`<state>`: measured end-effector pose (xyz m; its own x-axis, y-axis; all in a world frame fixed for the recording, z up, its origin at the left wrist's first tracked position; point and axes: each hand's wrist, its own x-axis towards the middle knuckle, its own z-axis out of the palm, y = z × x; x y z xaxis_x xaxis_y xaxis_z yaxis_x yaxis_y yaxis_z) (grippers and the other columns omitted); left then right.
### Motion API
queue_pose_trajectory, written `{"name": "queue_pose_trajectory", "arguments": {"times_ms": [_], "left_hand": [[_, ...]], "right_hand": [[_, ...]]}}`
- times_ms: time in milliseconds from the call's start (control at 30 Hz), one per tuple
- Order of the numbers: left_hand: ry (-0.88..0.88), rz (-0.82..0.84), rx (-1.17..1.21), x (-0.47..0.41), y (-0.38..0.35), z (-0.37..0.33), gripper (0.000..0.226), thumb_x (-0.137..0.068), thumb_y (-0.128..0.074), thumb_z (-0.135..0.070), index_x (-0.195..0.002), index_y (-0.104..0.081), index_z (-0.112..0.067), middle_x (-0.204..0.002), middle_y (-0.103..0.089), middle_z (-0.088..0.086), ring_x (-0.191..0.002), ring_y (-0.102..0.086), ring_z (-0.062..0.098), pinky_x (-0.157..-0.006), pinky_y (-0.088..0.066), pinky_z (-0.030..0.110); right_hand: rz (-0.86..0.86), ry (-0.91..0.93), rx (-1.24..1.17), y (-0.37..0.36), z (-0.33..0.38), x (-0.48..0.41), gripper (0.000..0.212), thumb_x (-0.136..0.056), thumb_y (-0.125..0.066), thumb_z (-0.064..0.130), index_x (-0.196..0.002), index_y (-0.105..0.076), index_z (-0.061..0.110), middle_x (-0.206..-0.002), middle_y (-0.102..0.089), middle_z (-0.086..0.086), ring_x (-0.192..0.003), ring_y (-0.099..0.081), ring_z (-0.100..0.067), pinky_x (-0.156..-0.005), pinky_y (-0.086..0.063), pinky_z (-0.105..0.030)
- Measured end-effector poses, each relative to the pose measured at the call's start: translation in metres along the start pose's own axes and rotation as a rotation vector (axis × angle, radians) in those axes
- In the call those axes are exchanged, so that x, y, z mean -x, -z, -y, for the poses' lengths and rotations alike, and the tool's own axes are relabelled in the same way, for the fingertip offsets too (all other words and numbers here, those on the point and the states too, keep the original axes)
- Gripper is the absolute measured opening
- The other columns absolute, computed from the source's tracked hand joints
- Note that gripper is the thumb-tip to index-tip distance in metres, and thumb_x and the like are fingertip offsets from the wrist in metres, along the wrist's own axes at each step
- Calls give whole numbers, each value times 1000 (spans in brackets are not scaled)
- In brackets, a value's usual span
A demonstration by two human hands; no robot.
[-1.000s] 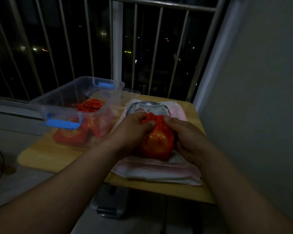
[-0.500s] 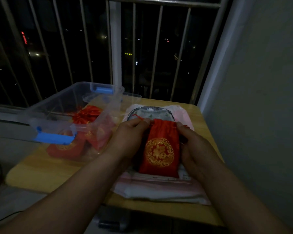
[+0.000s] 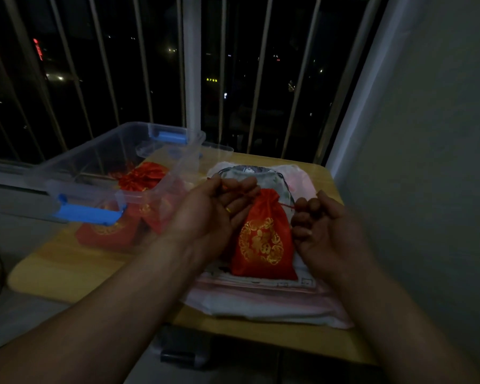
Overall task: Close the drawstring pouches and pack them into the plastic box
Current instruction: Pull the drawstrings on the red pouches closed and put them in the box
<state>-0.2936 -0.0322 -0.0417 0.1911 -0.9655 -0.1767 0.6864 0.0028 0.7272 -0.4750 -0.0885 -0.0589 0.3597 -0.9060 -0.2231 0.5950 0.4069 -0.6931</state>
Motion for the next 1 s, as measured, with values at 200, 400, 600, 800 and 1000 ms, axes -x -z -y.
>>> {"name": "queue_pose_trajectory", "arguments": {"times_ms": [200,400,600,800,1000], "left_hand": [[-104,-27,-150,-2,-1,4,41,-108,-44,-30,-70,-46,-16,-60,-41,1,-57,-45,16,-54,-42,29],[-491,157,-1199,2,2,3,35,-108,-44,-41,-109,-76,-27,-75,-70,-13,-62,-63,-3,-57,-46,18],[-550,322,-1350,-3,3,23,21,-107,-52,-26,-97,-70,-19,-69,-65,-3,-52,-55,5,-55,-44,31],[-474,187,-1067,-4,-4,21,22,-107,-53,-24,-92,-66,-12,-56,-60,-4,-48,-54,8,-50,-43,24],[-422,143,-948,-7,-5,18,24,-106,-53,-30,-97,-74,-20,-54,-61,1,-50,-57,14,-49,-43,28]], "right_hand": [[-54,54,188,-8,-4,1,41,-105,-47,26,-65,-43,17,-56,-47,2,-43,-38,-9,-38,-32,-20],[-11,321,664,-11,9,-3,42,-107,-51,37,-81,-76,16,-70,-53,0,-63,-47,-14,-61,-39,-30],[74,567,994,-30,9,11,22,-103,-59,28,-97,-80,21,-82,-72,4,-61,-57,0,-56,-45,-17],[-79,336,674,-19,5,3,10,-100,-63,19,-97,-70,13,-84,-72,-2,-70,-63,-14,-59,-48,-28],[102,309,1057,-11,-8,14,8,-94,-73,18,-95,-81,19,-96,-80,-1,-95,-75,-18,-90,-58,-38]]}}
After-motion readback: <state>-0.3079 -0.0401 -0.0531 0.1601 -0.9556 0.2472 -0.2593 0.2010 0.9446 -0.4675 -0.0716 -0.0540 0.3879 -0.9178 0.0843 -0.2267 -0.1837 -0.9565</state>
